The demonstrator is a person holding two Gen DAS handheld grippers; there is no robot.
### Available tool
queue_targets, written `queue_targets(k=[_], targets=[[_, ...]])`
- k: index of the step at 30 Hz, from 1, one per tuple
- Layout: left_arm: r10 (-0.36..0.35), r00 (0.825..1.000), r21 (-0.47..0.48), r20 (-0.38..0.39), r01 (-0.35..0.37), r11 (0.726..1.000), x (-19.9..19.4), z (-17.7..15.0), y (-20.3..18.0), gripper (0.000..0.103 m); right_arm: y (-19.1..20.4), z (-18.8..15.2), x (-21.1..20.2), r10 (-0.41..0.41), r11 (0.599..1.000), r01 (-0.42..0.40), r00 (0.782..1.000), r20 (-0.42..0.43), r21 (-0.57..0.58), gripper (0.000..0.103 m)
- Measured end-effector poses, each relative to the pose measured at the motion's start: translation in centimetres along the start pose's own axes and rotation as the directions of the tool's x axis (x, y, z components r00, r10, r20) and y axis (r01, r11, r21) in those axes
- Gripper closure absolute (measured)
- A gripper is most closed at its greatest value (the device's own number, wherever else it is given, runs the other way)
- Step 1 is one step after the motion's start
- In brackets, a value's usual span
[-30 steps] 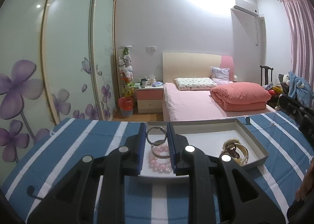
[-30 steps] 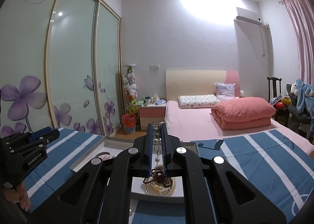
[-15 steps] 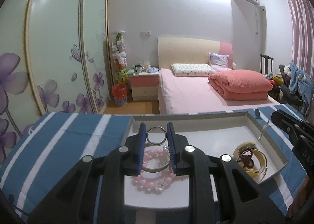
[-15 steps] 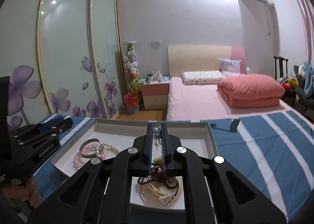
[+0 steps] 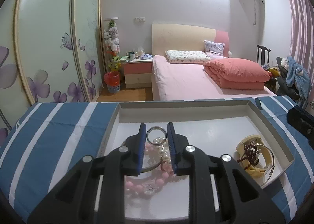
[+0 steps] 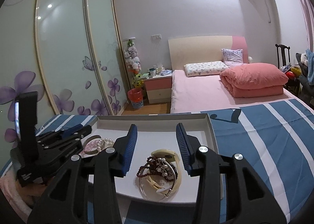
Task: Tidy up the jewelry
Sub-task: 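Open both tools to drop the ring and earring into the tray, then move the left tool to a pearl stud earring and close on it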
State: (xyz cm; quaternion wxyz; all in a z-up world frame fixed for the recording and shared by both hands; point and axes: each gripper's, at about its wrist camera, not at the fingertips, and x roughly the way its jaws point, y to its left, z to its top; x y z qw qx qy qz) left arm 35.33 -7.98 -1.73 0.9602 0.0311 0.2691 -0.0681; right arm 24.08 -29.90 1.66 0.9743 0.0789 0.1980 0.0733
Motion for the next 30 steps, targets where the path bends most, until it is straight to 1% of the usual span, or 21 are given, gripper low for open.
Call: queue_targets(k=[1, 2, 7, 10, 12, 16, 18, 23, 27, 30], targets=[[-0.001, 1.000, -0.002, -0.004, 0.001, 1.000, 0.1, 0.0, 0.2, 0.072, 0.1, 0.0, -0.3, 0.003, 1.000, -0.003, 1.000, 0.000, -0.001, 0.060], [0.000, 1.000, -0.003, -0.005, 0.000, 1.000, 0.2, -0.1, 0.1, 0.071, 0.3, 0.0, -0.1, 0.003, 1.000, -0.003, 1.000, 0.000, -0.002, 0.060], [-0.002, 1.000, -0.002, -0.005, 0.002, 1.000, 0.1, 0.0, 0.3, 0.070, 0.8, 0.1, -0.9, 0.011, 1.000, -0.011, 1.000, 0.009, -0.015, 0.060], [-0.014, 1.000, 0.007, -0.001, 0.014, 1.000, -0.6, -0.4, 0.4, 0.070, 0.9, -0.1, -1.5, 0.011, 1.000, -0.010, 1.000, 0.014, -0.017, 0.060], [-0.027, 1.000, 0.016, -0.003, 0.027, 1.000, -1.4, -0.8, 0.3, 0.070, 0.7, -0.2, -1.8, 0.010, 1.000, -0.010, 1.000, 0.012, -0.015, 0.060], [-0.080, 0.997, 0.030, -0.023, 0.081, 0.996, -3.4, -2.1, 0.3, 0.070, 0.4, -0.6, -2.9, 0.002, 1.000, -0.001, 1.000, 0.014, -0.012, 0.059], [-0.108, 0.993, 0.040, -0.036, 0.110, 0.993, -4.5, -3.0, 0.2, 0.070, 0.3, -0.8, -3.5, -0.003, 1.000, 0.003, 1.000, 0.018, -0.009, 0.058], [-0.171, 0.982, 0.052, -0.084, 0.175, 0.983, -7.0, -5.5, 0.1, 0.070, 0.1, -1.6, -4.4, -0.002, 1.000, 0.002, 1.000, 0.017, 0.005, 0.058], [-0.203, 0.968, 0.054, -0.150, 0.213, 0.976, -7.3, -7.2, -0.5, 0.070, 0.1, -2.2, -4.4, 0.008, 1.000, -0.008, 1.000, 0.007, 0.011, 0.058], [-0.209, 0.961, 0.072, -0.180, 0.225, 0.972, -7.0, -8.0, -1.4, 0.070, -0.2, -2.5, -4.1, 0.018, 1.000, -0.018, 1.000, -0.002, 0.019, 0.058]])
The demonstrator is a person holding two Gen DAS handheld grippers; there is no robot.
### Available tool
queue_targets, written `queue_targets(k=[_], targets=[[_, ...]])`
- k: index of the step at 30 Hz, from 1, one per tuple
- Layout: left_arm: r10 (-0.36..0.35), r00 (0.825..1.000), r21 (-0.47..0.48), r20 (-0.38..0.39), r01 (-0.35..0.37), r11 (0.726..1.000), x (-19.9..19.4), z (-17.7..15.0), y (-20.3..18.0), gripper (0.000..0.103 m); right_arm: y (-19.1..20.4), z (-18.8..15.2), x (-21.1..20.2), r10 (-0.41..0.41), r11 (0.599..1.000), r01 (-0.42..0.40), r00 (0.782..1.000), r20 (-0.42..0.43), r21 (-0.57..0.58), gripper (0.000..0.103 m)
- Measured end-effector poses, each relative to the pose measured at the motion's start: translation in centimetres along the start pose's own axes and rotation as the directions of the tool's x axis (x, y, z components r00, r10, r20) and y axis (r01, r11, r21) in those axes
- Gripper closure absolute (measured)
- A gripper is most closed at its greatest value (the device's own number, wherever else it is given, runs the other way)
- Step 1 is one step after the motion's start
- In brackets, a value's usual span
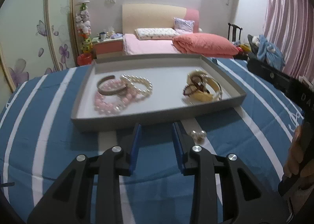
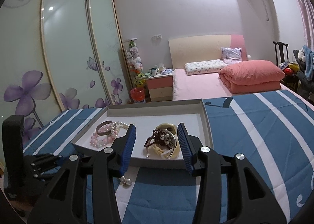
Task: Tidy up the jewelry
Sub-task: 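Move the left tool to a pearl stud earring and close on it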
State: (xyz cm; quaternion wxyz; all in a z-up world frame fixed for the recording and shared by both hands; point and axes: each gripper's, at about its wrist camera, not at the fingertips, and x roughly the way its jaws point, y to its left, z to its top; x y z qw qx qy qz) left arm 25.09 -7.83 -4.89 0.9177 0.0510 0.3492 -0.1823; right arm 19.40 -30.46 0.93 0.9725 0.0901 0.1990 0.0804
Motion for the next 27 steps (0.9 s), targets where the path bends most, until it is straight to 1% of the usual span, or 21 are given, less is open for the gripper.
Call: queue_targets(k=[5, 10, 14, 17, 20, 22, 27], targets=[[-0.019, 0.999, 0.049, -0.040, 0.021, 0.999, 0.7, -0.3, -2.4, 0.070, -0.5, -0.5, 0.0, 0.008, 1.000, -0.008, 1.000, -0.003, 0.014, 0.058], [-0.040, 0.996, 0.082, -0.079, 0.047, 0.996, 1.8, 0.0, -3.8, 0.070, -0.9, -0.7, 0.3, 0.015, 0.999, -0.015, 1.000, -0.017, 0.033, 0.058], [-0.057, 0.995, 0.095, -0.086, 0.065, 0.993, 2.1, 0.2, -4.6, 0.070, -1.0, -0.9, 0.3, 0.021, 0.999, -0.020, 1.000, -0.022, 0.036, 0.058], [-0.056, 0.994, 0.102, -0.093, 0.065, 0.993, 2.6, 0.5, -5.0, 0.071, -1.0, -1.0, 0.5, 0.025, 0.999, -0.024, 0.999, -0.030, 0.037, 0.058], [-0.047, 0.994, 0.110, -0.101, 0.058, 0.992, 3.1, 0.8, -5.4, 0.075, -1.1, -0.9, 0.5, 0.026, 0.999, -0.025, 0.999, -0.034, 0.038, 0.058], [-0.034, 0.992, 0.119, -0.119, 0.048, 0.992, 3.6, 0.8, -5.8, 0.082, -1.1, -0.9, 0.5, 0.026, 0.999, -0.025, 0.999, -0.034, 0.039, 0.058], [-0.010, 0.986, 0.110, -0.169, 0.029, 0.993, 4.6, 0.9, -5.6, 0.085, -1.0, -1.0, 0.5, 0.027, 0.999, -0.026, 0.999, -0.032, 0.036, 0.057]])
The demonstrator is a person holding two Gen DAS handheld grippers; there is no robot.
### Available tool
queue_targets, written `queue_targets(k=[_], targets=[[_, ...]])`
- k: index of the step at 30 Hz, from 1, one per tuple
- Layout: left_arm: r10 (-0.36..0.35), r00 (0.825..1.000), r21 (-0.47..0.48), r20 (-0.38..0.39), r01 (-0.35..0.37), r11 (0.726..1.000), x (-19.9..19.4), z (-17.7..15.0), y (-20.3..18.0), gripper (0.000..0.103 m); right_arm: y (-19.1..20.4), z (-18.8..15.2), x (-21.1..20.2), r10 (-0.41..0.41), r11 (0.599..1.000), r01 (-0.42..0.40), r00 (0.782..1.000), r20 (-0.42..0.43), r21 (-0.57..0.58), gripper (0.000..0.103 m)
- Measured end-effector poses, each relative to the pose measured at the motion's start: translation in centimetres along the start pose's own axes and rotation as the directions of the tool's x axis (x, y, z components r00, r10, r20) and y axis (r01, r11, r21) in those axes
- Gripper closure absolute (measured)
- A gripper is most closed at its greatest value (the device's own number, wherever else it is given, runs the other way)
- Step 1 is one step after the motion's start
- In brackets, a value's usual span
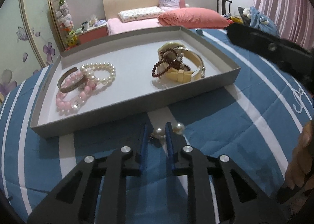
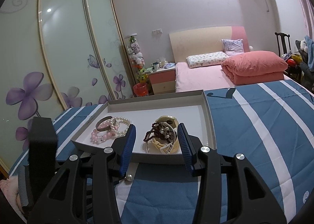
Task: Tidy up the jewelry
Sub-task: 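Move the left tool to a pearl stud earring and close on it, then close the right tool on the other pearl stud while the left tool holds its stud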
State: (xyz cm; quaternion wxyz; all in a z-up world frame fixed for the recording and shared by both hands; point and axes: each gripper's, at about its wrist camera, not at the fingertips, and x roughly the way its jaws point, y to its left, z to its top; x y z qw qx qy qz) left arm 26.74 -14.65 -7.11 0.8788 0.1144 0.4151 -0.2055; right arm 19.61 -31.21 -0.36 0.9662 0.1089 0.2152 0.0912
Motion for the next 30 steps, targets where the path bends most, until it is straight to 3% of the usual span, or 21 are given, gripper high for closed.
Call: queue_targets(k=[14, 30], targets=[[0.035, 0.999, -0.026, -0.008, -0.035, 0.999, 0.0, -0.1, 0.5, 0.087, 0.1, 0.0, 0.0, 0.000, 1.000, 0.000, 1.000, 0.001, 0.000, 0.057], [0.136, 0.990, -0.140, -0.022, -0.138, 0.980, -1.3, -1.1, 5.8, 0.087, 0.5, -0.3, 0.0, 0.001, 1.000, -0.002, 1.000, -0.005, -0.011, 0.057]])
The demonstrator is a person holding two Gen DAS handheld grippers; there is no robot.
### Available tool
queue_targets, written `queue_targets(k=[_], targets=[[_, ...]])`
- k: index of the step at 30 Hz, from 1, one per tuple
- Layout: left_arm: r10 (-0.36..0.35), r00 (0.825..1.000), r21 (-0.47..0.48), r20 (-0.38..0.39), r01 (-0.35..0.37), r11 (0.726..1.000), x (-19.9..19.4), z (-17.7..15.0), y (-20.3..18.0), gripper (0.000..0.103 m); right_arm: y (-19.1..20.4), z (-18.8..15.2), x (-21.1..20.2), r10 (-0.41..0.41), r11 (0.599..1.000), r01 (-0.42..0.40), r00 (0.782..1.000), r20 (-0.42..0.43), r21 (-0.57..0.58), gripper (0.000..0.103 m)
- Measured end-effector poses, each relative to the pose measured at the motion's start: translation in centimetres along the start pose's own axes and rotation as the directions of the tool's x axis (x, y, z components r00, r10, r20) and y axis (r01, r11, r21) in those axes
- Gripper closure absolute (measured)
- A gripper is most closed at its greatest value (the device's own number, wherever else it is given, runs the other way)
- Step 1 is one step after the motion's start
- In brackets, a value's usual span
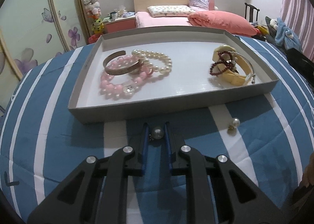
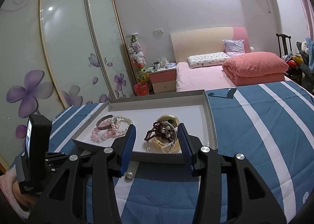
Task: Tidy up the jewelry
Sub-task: 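Close the right tool on the other pearl stud while the left tool holds its stud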
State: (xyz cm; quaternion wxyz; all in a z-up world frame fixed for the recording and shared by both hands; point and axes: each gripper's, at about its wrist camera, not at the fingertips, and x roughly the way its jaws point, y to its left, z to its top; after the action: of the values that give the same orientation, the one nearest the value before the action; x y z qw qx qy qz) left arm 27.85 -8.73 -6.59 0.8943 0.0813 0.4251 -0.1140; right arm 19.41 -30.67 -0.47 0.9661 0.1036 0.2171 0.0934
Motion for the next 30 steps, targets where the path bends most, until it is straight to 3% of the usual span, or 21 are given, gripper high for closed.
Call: queue_targets(k=[15, 23, 30], targets=[[0.002, 1.000, -0.005, 0.000, -0.002, 1.000, 0.0, -0.1, 0.1, 0.087, 0.4, 0.0, -0.1, -0.006, 1.000, 0.006, 1.000, -0.018, -0.025, 0.057], [0.046, 0.999, -0.067, -0.004, -0.046, 0.997, -0.5, -0.7, 3.7, 0.087, 3.2, -1.6, 1.2, 0.061, 0.988, -0.084, 0.983, -0.175, -0.130, 0.057], [0.080, 0.997, -0.143, -0.010, -0.080, 0.986, -0.8, -1.1, 7.1, 0.087, 5.0, -3.1, 2.9, 0.024, 0.977, -0.085, 0.955, -0.295, -0.197, 0.057]])
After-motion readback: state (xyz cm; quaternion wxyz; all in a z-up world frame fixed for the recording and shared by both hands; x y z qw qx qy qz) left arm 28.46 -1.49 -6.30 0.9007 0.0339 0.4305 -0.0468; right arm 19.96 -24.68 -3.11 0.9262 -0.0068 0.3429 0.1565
